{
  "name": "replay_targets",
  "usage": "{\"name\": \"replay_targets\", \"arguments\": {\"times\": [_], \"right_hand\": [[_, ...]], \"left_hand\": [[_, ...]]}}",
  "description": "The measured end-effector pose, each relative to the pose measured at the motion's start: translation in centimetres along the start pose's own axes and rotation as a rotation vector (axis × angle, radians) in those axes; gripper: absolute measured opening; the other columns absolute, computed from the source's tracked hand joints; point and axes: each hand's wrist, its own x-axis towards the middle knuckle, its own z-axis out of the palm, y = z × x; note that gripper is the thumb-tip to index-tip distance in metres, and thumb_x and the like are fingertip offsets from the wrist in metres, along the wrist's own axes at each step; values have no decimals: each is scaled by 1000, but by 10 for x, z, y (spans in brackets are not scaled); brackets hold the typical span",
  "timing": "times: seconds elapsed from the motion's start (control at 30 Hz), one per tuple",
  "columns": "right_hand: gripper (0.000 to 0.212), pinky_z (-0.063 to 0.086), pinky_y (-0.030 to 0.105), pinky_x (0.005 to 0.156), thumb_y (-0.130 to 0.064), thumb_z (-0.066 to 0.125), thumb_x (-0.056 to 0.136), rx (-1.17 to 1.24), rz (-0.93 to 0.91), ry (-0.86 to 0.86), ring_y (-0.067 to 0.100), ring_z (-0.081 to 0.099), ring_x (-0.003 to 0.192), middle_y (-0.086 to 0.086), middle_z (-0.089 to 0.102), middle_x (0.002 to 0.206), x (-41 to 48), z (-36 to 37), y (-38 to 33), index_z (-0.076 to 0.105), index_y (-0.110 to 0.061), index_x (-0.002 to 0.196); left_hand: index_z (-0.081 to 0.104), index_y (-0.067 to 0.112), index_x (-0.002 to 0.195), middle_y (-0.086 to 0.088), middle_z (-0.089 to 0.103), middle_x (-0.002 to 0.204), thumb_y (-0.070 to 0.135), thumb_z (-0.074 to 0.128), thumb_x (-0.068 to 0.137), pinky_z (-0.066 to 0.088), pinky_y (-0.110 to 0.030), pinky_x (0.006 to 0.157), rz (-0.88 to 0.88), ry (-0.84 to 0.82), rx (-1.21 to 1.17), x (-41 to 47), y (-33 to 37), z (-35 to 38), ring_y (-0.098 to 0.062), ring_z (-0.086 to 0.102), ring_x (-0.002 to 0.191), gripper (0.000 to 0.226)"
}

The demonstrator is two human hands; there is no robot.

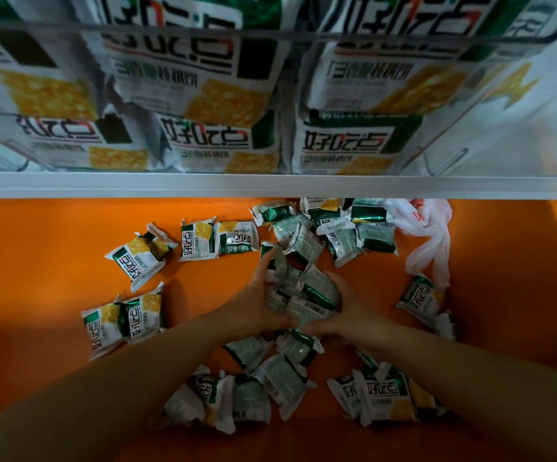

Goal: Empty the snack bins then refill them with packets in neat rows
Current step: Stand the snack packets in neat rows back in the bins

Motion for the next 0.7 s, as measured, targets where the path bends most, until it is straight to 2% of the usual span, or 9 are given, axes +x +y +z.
{"name": "replay_targets", "arguments": {"times": [0.07, 0.13, 0.3, 0.4, 0.47, 0.57, 0.63, 0.7], "right_hand": [[92, 56, 25, 68, 0, 79, 71, 22, 10, -31, 17, 58, 110, -2, 53, 129, -1, -5, -4, 29, -38, 138], [89, 56, 24, 66, 1, 77, 73, 27, 22, -59, 14, 60, 105, -5, 55, 123, -1, -9, -7, 29, -40, 136], [90, 52, 16, 60, 2, 77, 73, -9, 25, -82, 14, 60, 102, -2, 52, 124, -2, -10, -9, 29, -34, 140], [92, 52, 18, 61, 1, 79, 71, -12, 26, -85, 20, 59, 109, 1, 53, 129, -2, -11, -12, 30, -33, 141], [90, 53, 20, 64, -1, 80, 70, -14, 15, -87, 19, 60, 109, 0, 55, 128, -3, -11, -16, 32, -32, 139], [93, 55, 23, 71, -7, 84, 67, -86, -34, -101, 17, 60, 110, -3, 55, 129, -5, -14, -22, 31, -33, 140], [91, 54, 21, 69, -7, 83, 68, -135, -61, -124, 15, 61, 107, -5, 56, 127, -9, -17, -30, 30, -36, 136], [91, 56, 28, 79, -4, 83, 68, -173, -72, -144, 13, 60, 110, -5, 57, 126, -12, -20, -34, 33, -34, 137]], "left_hand": [[-7, 44, 147, -1, 38, 139, 17, 81, 74, 54, -15, 66, -24, 4, -29, 0, -1, -2, -2, 52, 104, 117], [-8, 41, 148, -3, 34, 146, 15, 80, 74, 53, -15, 69, -34, -1, -89, 0, -1, -2, -4, 39, 114, 118], [-9, 39, 149, -4, 29, 151, 6, 78, 76, 53, -14, 63, -31, -6, -135, -1, -1, 2, -5, 39, 113, 118], [-10, 39, 149, -4, 28, 151, 7, 77, 76, 52, -13, 62, -33, -12, -137, 0, -1, 2, -1, 46, 104, 118], [-8, 41, 149, -2, 30, 150, 8, 78, 74, 55, -17, 66, -43, -23, -187, 0, 0, -1, 3, 52, 95, 119], [-1, 50, 146, 1, 32, 149, 22, 84, 61, 58, -38, 80, -61, -60, -242, 0, 1, -3, -17, 54, 117, 124], [4, 52, 145, 0, 34, 148, 20, 84, 63, 58, -39, 82, -67, -99, -257, -1, 4, -3, -21, 51, 121, 119], [9, 54, 139, 2, 39, 142, 16, 82, 67, 58, -38, 82, -68, -140, -244, -2, 8, -1, -16, 52, 116, 110]]}}
